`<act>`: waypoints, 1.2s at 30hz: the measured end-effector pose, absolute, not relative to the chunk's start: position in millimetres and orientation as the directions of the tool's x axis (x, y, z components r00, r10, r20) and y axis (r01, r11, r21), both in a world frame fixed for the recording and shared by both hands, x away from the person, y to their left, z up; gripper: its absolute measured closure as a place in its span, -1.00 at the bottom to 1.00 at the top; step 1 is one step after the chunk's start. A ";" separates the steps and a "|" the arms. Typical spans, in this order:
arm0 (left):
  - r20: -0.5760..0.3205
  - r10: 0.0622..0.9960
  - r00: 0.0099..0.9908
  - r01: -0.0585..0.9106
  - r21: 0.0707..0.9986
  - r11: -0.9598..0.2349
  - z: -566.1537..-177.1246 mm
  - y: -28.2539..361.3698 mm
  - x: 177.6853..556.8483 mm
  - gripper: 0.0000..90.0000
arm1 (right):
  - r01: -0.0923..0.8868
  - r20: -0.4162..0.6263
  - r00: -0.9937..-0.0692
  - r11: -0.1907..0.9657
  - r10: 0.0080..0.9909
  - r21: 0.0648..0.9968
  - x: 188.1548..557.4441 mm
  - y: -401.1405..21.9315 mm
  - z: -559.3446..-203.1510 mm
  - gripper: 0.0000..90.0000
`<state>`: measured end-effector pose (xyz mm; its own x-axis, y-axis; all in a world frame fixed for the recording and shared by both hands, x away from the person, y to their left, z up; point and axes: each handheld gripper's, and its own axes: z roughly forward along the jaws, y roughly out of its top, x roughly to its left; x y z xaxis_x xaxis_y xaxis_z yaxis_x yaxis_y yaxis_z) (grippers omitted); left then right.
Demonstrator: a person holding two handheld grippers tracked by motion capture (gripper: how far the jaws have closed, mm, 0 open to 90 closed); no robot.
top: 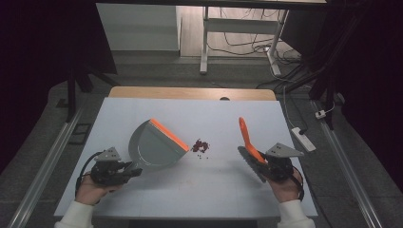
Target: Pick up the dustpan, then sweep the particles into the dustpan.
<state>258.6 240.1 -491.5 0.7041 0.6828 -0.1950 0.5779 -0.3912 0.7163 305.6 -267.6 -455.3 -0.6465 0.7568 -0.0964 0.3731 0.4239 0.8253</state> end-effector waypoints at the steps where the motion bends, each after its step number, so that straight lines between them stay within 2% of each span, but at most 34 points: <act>1: -0.199 0.671 0.715 0.573 0.717 -0.397 -491.3 239.4 258.3 0.37 | 0.373 -0.096 -0.644 0.421 0.759 0.827 305.6 -267.7 -455.1 0.55; 18: -0.203 0.611 0.765 0.579 0.633 -0.514 -496.3 226.1 257.8 0.37 | 0.354 -0.106 -0.635 0.410 0.765 0.841 305.3 -268.6 -455.8 0.55; 31: -0.231 0.605 0.762 0.599 0.605 -0.524 -499.8 219.5 259.4 0.37 | 0.330 -0.118 -0.643 0.413 0.757 0.849 303.7 -260.9 -453.3 0.55; 36: -0.233 0.587 0.775 0.592 0.593 -0.546 -502.6 214.3 260.3 0.37 | 0.346 -0.101 -0.649 0.410 0.754 0.844 314.8 -249.4 -452.8 0.55</act>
<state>260.3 214.3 -502.6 0.7752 0.5872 -0.2327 0.5918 -0.5464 0.5926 314.8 -249.4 -452.8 -0.6489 0.7542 -0.1005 0.3463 0.4104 0.8436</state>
